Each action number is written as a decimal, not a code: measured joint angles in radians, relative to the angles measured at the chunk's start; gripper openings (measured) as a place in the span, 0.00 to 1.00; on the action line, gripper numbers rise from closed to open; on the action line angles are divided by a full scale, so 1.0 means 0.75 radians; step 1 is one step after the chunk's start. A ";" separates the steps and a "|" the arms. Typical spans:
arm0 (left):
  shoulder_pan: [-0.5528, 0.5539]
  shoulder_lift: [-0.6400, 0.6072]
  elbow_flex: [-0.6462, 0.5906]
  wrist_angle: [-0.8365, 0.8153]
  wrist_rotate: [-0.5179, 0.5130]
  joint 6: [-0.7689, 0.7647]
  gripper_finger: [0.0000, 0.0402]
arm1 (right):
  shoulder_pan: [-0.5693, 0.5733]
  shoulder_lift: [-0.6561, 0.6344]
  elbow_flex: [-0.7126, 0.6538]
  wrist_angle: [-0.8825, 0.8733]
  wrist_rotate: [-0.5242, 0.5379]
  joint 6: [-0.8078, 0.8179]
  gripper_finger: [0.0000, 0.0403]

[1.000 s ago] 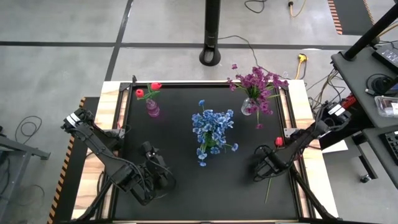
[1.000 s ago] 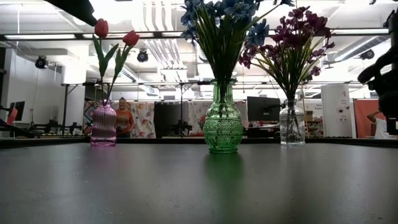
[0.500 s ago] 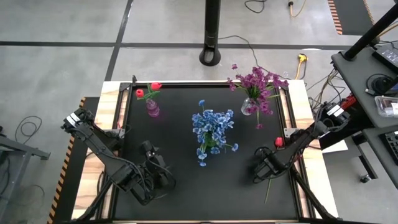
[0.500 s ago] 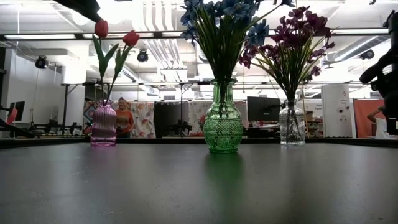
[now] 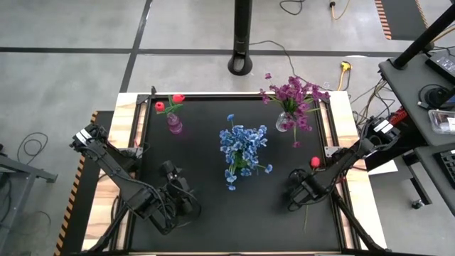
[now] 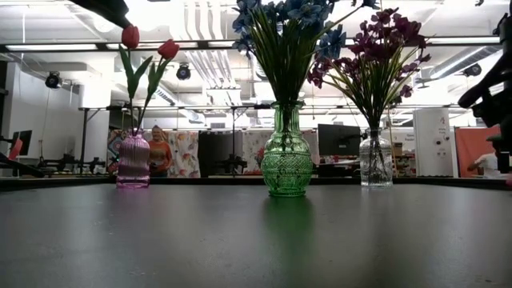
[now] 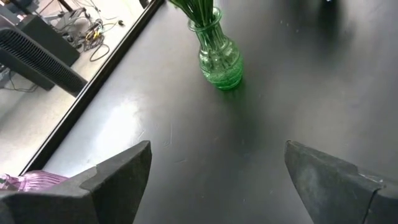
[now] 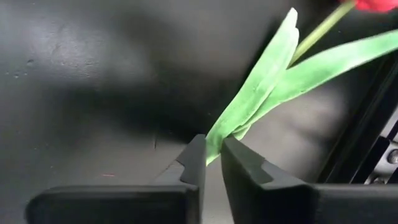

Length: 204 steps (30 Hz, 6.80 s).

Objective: Sort flowers into vase by color
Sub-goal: Put the pink tulip into the violet vase

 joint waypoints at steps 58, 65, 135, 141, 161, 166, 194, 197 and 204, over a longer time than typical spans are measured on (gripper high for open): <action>-0.002 0.000 -0.001 0.162 0.035 0.004 0.87 | 0.055 0.093 0.056 0.037 0.317 -0.197 0.53; -0.002 0.000 -0.002 0.200 0.019 0.004 0.87 | 0.053 0.094 0.053 0.068 0.325 -0.244 0.36; -0.072 0.204 0.111 1.974 -0.060 1.581 0.63 | 0.019 0.377 0.673 2.169 0.706 -2.884 0.04; -0.068 0.204 0.111 1.974 -0.059 1.581 0.42 | 0.017 0.377 0.673 2.169 0.706 -2.885 0.04; -0.071 0.204 0.133 1.968 -0.133 1.663 0.02 | 0.027 0.364 0.730 2.075 0.724 -2.792 0.45; -0.094 0.180 0.216 1.861 -0.279 1.733 0.01 | 0.047 0.331 0.822 1.866 0.822 -2.739 0.52; 0.232 -0.252 1.029 0.263 -0.476 1.659 0.00 | 0.061 0.227 1.049 1.247 0.845 -2.591 0.54; 0.353 -0.351 1.031 0.268 -0.370 1.720 0.00 | 0.055 0.227 1.049 1.241 0.845 -2.587 0.54; 0.770 -0.528 0.942 0.386 -0.046 1.704 0.00 | 0.036 0.227 1.048 1.235 0.845 -2.583 0.54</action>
